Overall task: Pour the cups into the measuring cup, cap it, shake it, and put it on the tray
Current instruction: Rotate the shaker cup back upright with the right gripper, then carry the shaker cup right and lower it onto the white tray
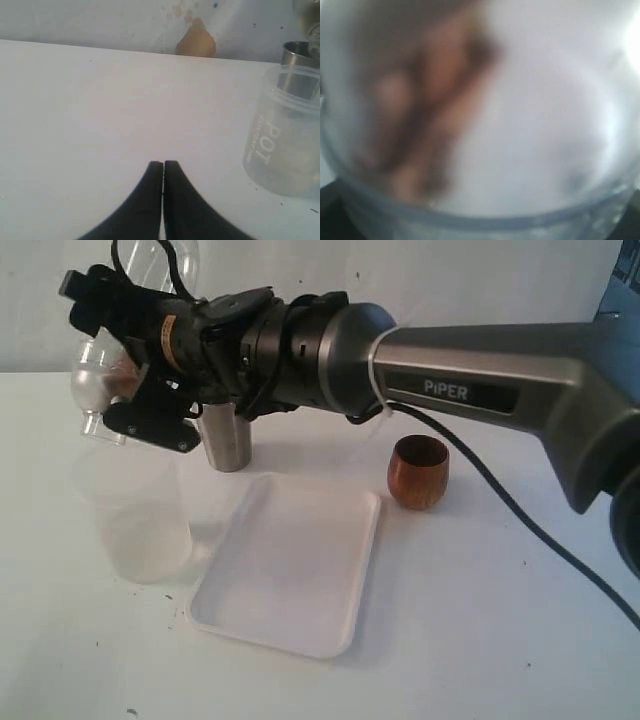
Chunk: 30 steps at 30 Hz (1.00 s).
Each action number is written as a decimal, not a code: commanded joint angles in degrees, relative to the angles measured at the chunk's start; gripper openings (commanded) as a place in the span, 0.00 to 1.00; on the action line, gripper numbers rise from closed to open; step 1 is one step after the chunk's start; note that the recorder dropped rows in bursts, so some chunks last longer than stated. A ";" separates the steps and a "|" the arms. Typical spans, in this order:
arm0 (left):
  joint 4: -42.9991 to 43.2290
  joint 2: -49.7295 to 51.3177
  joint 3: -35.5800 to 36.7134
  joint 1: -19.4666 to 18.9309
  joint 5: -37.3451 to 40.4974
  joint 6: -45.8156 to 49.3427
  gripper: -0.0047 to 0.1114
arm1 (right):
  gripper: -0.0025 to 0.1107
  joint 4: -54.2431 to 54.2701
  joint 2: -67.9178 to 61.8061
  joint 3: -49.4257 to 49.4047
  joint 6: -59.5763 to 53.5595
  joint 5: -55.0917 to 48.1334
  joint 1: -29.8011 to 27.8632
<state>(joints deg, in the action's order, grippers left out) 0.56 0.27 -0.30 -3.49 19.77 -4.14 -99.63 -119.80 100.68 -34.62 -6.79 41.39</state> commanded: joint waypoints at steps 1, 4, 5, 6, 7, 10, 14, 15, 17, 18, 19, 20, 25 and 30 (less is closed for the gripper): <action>-0.06 -0.27 0.30 0.17 -0.46 0.07 0.05 | 0.02 -0.31 0.28 -0.13 -2.14 -0.79 0.66; -0.06 -0.27 0.30 0.17 -0.46 0.07 0.05 | 0.02 -0.31 0.28 -0.13 -2.77 -1.07 0.78; -0.06 -0.27 0.30 0.17 -0.46 0.07 0.05 | 0.02 -0.31 0.28 -0.13 -2.77 -1.07 0.78; -0.06 -0.27 0.30 0.17 -0.46 0.07 0.05 | 0.02 -0.31 0.28 -0.13 -2.77 -1.07 0.78; -0.06 -0.27 0.30 0.17 -0.46 0.07 0.05 | 0.02 -0.31 0.28 -0.13 -2.77 -1.07 0.78; -0.06 -0.27 0.30 0.17 -0.46 0.07 0.05 | 0.02 -0.31 0.28 -0.13 -2.77 -3.28 0.78; -0.06 -0.27 0.30 0.17 -0.46 0.07 0.05 | 0.02 -0.31 0.28 -0.13 -2.73 -3.44 0.78; -0.06 -0.27 0.30 0.17 -0.46 0.17 0.05 | 0.02 -0.31 0.28 -0.13 -1.20 -3.45 0.78; -0.06 -0.27 0.30 0.17 -0.46 0.17 0.05 | 0.02 -0.31 0.28 -0.13 9.07 -3.45 0.78; -0.06 -0.27 0.30 0.17 -0.46 0.17 0.05 | 0.02 -0.31 0.28 -0.13 17.48 -3.45 0.78; -0.06 -0.27 0.30 0.17 -0.46 0.17 0.05 | 0.02 -0.31 0.28 -0.13 23.25 -3.33 0.81; -0.06 -0.27 0.30 0.17 -0.46 0.17 0.05 | 0.02 -0.31 0.28 -0.13 30.94 -3.21 0.81; -0.06 -0.27 0.30 0.17 -0.46 0.17 0.05 | 0.02 -0.31 0.28 -0.13 78.54 -7.92 0.81; -0.06 -0.27 0.30 0.17 -0.46 0.17 0.05 | 0.02 -0.31 0.28 -0.13 107.82 -3.87 0.81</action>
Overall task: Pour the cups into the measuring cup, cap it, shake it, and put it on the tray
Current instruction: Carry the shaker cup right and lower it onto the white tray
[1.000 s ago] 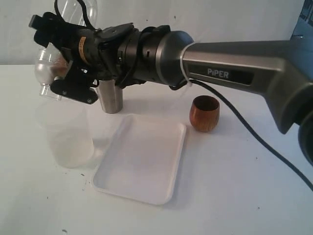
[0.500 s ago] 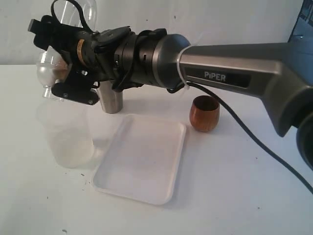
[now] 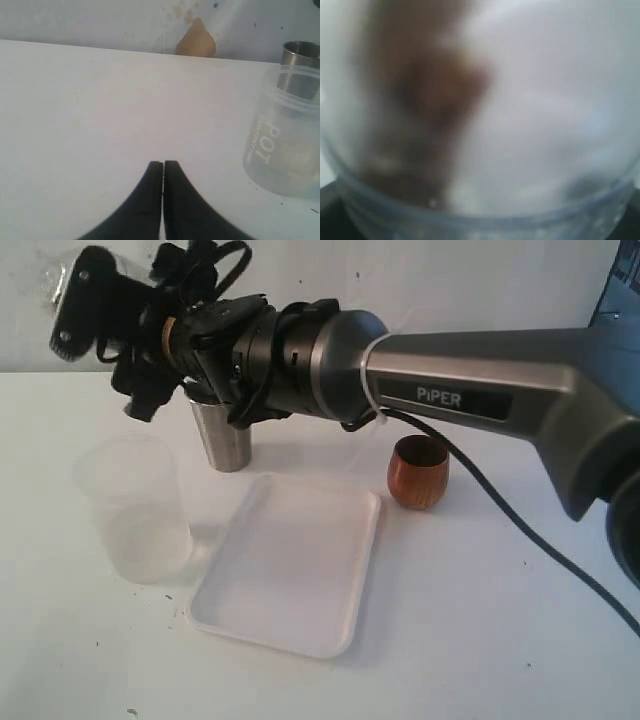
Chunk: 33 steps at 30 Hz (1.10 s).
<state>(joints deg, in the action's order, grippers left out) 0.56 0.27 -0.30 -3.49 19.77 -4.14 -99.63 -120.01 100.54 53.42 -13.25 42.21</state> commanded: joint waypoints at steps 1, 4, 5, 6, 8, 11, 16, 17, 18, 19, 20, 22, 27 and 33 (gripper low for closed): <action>-0.06 -0.27 0.30 0.17 -0.46 0.17 0.05 | 0.02 -0.31 0.50 0.00 22.95 4.41 -0.01; -0.06 -0.27 0.30 0.17 -0.46 0.17 0.05 | 0.02 -0.31 0.50 0.00 28.08 8.67 -0.01; -0.06 -0.27 0.30 0.17 -0.46 0.17 0.05 | 0.02 -0.31 0.50 0.00 28.22 9.90 -0.01; -0.06 -0.27 0.30 0.17 -0.46 0.17 0.05 | 0.02 -0.31 0.50 0.00 28.22 11.33 -0.01; -0.06 -0.27 0.30 0.17 -0.46 0.17 0.05 | 0.02 -0.31 0.50 0.00 28.22 12.89 -0.01; -0.06 -0.27 0.30 0.17 -0.46 0.17 0.05 | 0.02 -0.31 0.50 0.00 29.23 14.33 -0.01; -0.06 -0.27 0.30 0.17 -0.46 0.17 0.05 | 0.02 -0.31 0.50 0.00 42.17 12.02 -0.01; -0.06 -0.27 0.30 0.17 -0.46 0.17 0.05 | 0.02 -0.31 0.50 0.00 44.71 12.02 -0.01; -0.06 -0.27 0.30 0.17 -0.46 0.17 0.05 | 0.02 -0.31 0.50 0.00 48.18 12.02 -0.01; -0.06 -0.27 0.30 0.17 -0.46 0.17 0.05 | 0.02 -0.31 19.57 -41.92 67.08 16.02 -7.36; -0.06 -0.27 0.30 0.17 -0.46 0.17 0.05 | 0.02 -0.31 19.57 -41.92 67.08 16.02 -7.36; -0.06 -0.27 0.30 0.17 -0.46 0.17 0.05 | 0.02 -0.31 19.57 -41.77 67.08 15.12 -7.36; -0.06 -0.27 0.30 0.17 -0.46 0.17 0.05 | 0.02 -0.31 19.57 -41.90 65.21 9.81 -7.36; -0.06 -0.27 0.30 0.17 -0.46 0.17 0.05 | 0.02 -0.31 19.57 -40.45 59.16 10.33 -7.36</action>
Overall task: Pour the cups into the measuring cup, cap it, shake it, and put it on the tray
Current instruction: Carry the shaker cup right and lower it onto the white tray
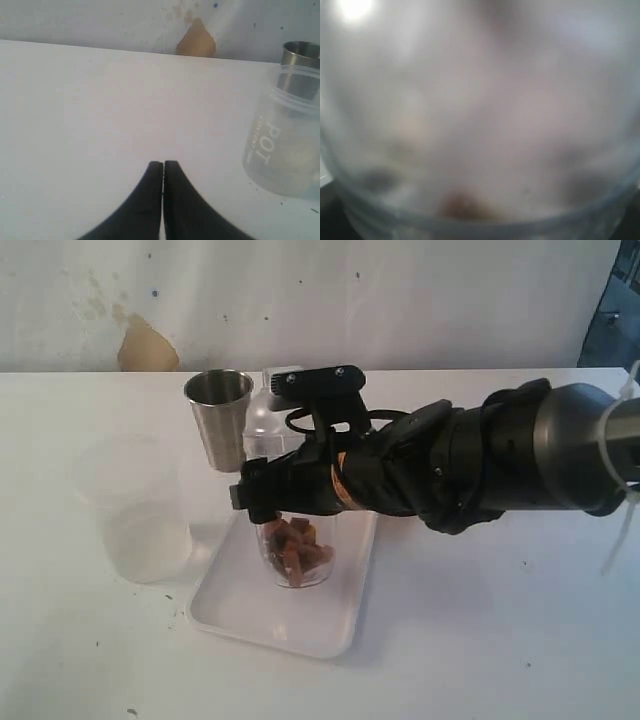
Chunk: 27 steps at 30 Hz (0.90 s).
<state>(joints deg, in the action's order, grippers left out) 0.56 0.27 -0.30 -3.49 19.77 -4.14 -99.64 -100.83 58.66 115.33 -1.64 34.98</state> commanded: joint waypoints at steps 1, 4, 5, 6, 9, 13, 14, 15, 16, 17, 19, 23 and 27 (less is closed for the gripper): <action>-0.06 -0.27 0.30 0.17 -0.46 0.17 0.05 | 0.02 -0.30 0.51 1.64 -3.84 -2.71 -0.13; -0.06 -0.27 0.30 0.17 -0.46 0.17 0.05 | 0.02 -0.30 1.50 2.21 -10.59 -20.08 2.71; -0.06 -0.27 0.30 0.17 -0.46 0.17 0.05 | 0.02 -0.30 1.99 2.66 -12.78 -17.32 2.74; -0.06 -0.27 0.30 0.17 -0.46 0.17 0.05 | 0.02 -0.30 2.10 2.93 -13.50 -15.62 2.74; -0.06 -0.27 0.30 0.17 -0.46 0.17 0.05 | 0.02 -0.30 2.51 6.32 -20.67 -6.56 2.74; -0.06 -0.27 0.30 0.17 -0.46 0.17 0.05 | 0.02 -0.30 4.13 8.09 -25.22 -3.57 2.74; -0.06 -0.27 0.30 0.17 -0.46 0.17 0.05 | 0.02 -0.30 4.40 8.09 -25.39 -2.80 2.74; -0.06 -0.27 0.30 0.17 -0.46 0.17 0.05 | 0.02 -0.30 4.73 8.09 -25.23 -1.26 2.74; -0.06 -0.27 0.30 0.17 -0.46 0.17 0.05 | 0.02 -0.30 4.89 8.09 -25.23 -0.46 2.74; -0.06 -0.27 0.30 0.17 -0.46 0.17 0.05 | 0.02 -0.30 4.87 8.09 -25.23 -0.16 2.74; -0.06 -0.27 0.30 0.17 -0.46 0.17 0.05 | 0.02 -0.30 4.87 8.09 -25.23 0.55 2.74; -0.06 -0.27 0.30 0.17 -0.46 0.17 0.05 | 0.02 -0.30 4.87 8.09 -25.23 3.31 2.63; -0.06 -0.27 0.30 0.17 -0.46 0.17 0.05 | 0.02 3.98 4.91 8.09 -25.13 5.22 2.63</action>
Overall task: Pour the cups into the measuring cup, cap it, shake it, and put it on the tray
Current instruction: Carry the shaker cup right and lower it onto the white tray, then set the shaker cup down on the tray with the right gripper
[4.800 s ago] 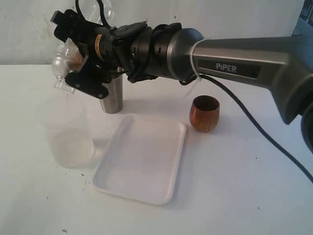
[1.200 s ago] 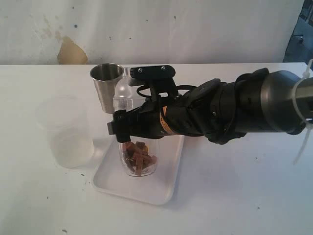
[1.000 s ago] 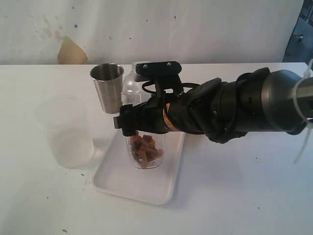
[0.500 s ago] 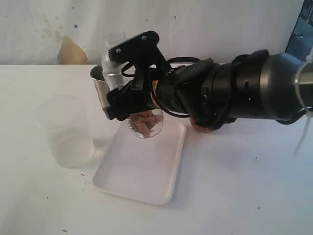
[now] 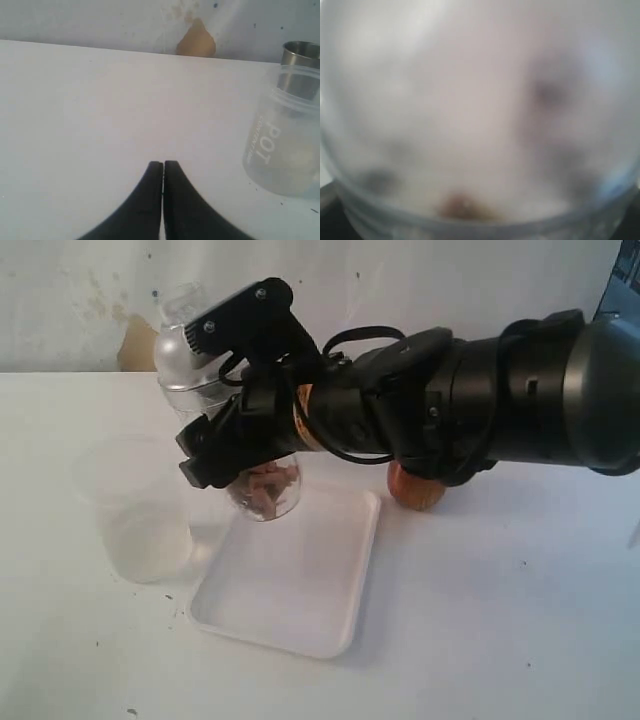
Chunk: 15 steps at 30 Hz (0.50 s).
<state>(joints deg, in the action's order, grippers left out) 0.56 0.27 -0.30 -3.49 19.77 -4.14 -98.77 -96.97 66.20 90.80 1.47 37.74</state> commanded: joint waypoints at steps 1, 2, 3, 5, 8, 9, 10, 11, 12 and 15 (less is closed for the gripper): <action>-0.06 -0.27 0.30 0.17 -0.46 0.17 0.05 | 0.02 3.15 1.34 0.55 -0.59 3.75 -0.12; -0.06 -0.27 0.30 0.17 -0.46 0.17 0.05 | 0.02 3.15 1.56 0.55 -0.59 5.05 -0.12; -0.06 -0.27 0.30 0.17 -0.46 0.17 0.05 | 0.02 3.15 1.56 0.55 -0.59 6.74 -0.12; -0.06 -0.27 0.30 0.17 -0.46 0.17 0.05 | 0.02 9.55 1.56 0.55 -4.41 10.65 -1.47; -0.06 -0.27 0.30 0.17 -0.46 0.17 0.05 | 0.02 45.14 1.56 -2.77 -38.02 16.24 -3.37; -0.06 -0.27 0.30 0.17 -0.46 0.17 0.05 | 0.02 52.66 1.56 -4.04 -47.41 16.24 -3.37; -0.06 -0.27 0.30 0.17 -0.46 0.17 0.05 | 0.02 66.48 1.56 -6.42 -60.04 16.64 -3.25; -0.06 -0.27 0.30 0.17 -0.46 0.17 0.05 | 0.02 72.87 1.56 -7.89 -69.47 17.84 -2.94; -0.06 -0.27 0.30 0.17 -0.46 0.17 0.05 | 0.02 81.49 1.56 -11.02 -80.87 22.03 -2.80; -0.06 -0.27 0.30 0.17 -0.46 0.17 0.05 | 0.02 89.95 1.56 -18.13 -89.60 36.70 -2.80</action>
<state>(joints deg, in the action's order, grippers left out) 0.56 0.27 -0.30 -3.49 19.77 -4.14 -16.47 -96.28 51.63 8.83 26.78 34.93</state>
